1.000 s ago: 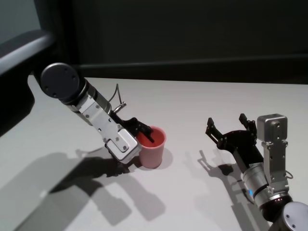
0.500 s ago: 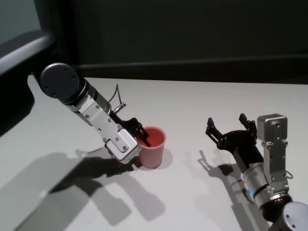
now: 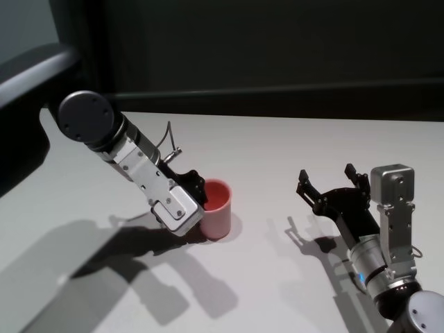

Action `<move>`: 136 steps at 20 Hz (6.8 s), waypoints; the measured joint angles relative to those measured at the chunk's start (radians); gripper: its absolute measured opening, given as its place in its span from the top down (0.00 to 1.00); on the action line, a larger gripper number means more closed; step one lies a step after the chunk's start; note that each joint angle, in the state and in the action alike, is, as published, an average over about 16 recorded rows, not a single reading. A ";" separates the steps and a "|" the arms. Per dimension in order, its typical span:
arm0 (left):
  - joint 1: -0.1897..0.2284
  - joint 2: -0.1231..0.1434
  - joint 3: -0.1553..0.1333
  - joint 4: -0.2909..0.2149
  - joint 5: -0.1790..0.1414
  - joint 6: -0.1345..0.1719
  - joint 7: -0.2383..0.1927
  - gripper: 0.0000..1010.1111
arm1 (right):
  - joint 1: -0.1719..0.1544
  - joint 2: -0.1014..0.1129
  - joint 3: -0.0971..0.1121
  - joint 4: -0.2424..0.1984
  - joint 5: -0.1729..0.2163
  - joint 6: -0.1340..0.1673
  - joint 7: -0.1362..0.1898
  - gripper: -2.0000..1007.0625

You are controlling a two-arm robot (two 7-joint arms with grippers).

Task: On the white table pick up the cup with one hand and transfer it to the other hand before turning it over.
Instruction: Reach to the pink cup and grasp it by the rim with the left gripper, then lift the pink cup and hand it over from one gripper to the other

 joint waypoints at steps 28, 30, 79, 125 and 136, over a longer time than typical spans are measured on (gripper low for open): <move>0.036 0.031 -0.045 -0.024 -0.087 0.062 0.061 0.95 | 0.000 0.000 0.000 0.000 0.000 0.000 0.000 0.01; 0.047 0.041 -0.060 -0.031 -0.117 0.081 0.075 0.95 | 0.000 0.000 0.000 0.000 0.000 0.000 0.000 0.01; 0.217 -0.051 -0.406 0.106 -0.983 0.231 0.048 0.95 | 0.000 0.000 0.000 0.000 0.000 0.000 0.000 0.01; 0.156 -0.156 -0.397 0.263 -1.023 0.181 -0.027 0.95 | 0.000 0.000 0.000 0.000 0.000 0.000 0.000 0.01; 0.143 -0.182 -0.395 0.294 -1.012 0.170 -0.034 0.95 | 0.000 0.000 0.000 0.000 0.000 0.000 0.000 0.01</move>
